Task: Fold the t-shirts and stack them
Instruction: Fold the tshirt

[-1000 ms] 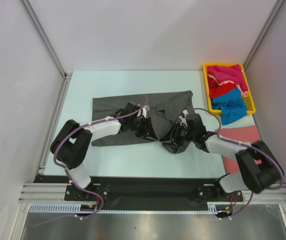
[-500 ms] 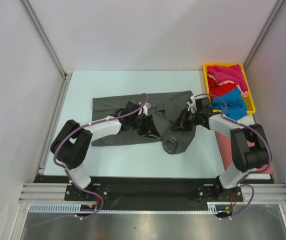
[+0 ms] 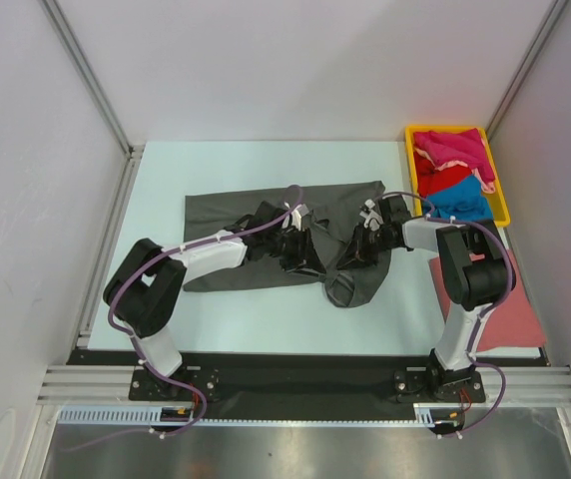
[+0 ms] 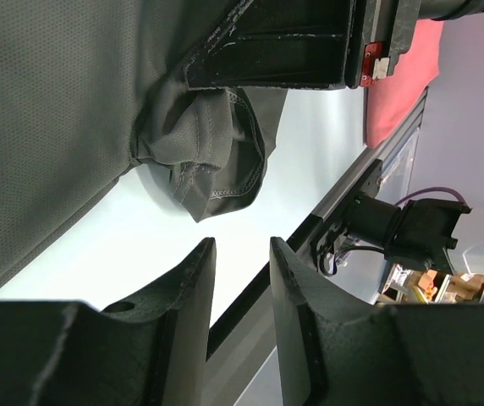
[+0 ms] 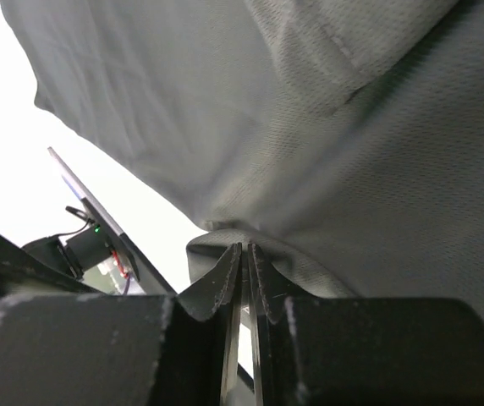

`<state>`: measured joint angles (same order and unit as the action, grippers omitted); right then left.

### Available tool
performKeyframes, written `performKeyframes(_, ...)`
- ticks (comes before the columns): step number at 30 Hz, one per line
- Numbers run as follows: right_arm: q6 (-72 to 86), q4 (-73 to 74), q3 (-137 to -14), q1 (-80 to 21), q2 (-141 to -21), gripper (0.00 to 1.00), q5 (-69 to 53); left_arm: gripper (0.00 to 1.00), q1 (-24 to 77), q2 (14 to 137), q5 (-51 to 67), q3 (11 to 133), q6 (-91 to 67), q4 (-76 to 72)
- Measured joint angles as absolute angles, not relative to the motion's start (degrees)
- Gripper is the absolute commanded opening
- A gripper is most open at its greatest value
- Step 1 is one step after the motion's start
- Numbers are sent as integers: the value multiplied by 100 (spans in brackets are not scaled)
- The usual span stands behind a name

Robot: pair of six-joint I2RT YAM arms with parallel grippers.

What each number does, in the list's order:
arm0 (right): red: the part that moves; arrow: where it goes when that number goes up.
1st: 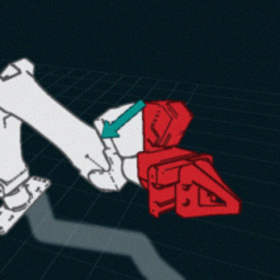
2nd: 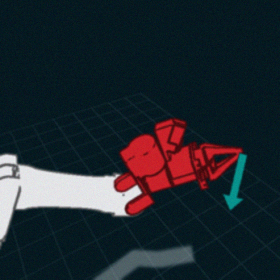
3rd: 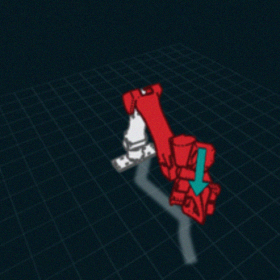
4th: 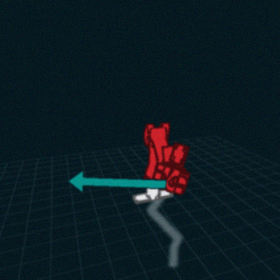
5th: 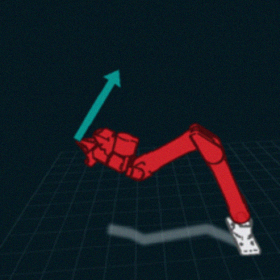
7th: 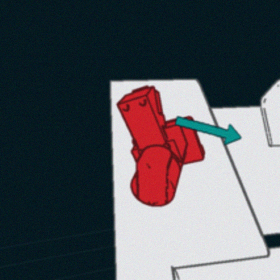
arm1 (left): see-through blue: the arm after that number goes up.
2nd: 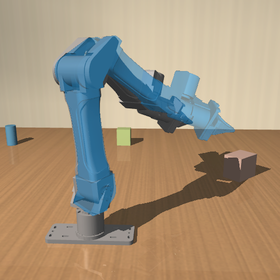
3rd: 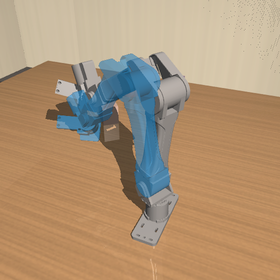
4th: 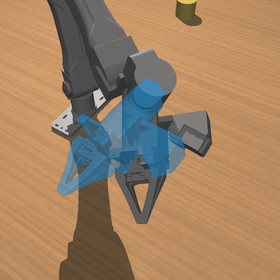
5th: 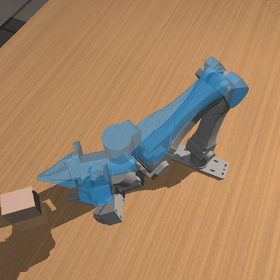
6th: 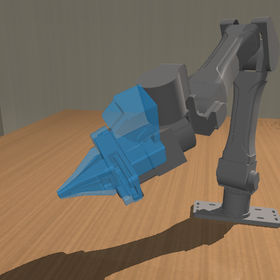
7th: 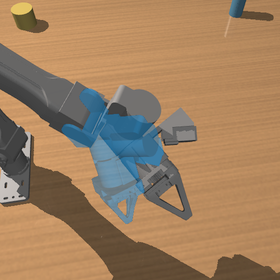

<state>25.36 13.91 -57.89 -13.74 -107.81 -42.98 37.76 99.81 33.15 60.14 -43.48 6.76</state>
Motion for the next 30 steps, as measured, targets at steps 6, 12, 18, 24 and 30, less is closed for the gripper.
performKeyframes(6, 2641, 1380, -5483, -1468, -10536, 11, -4510, 37, 3776, 9981, 3321, 6016, -4324, 696)
performKeyframes(12, 3371, 1048, -4884, -1879, -9880, 11, -4751, 38, 3776, 9981, 3323, 6062, -4296, 801)
performKeyframes(18, 3951, 856, -4705, -2193, -9625, 12, -4939, 41, 3776, 9981, 3323, 6187, -4248, 873)
performKeyframes(24, 3706, 1293, -4797, -1610, -9297, 12, -4803, 33, 3830, 9981, 3256, 6270, -4139, 1066)
performKeyframes(30, 3465, 1616, -4814, -1538, -9190, 13, -4528, 30, 4217, 9957, 2512, 6252, -3848, 1555)
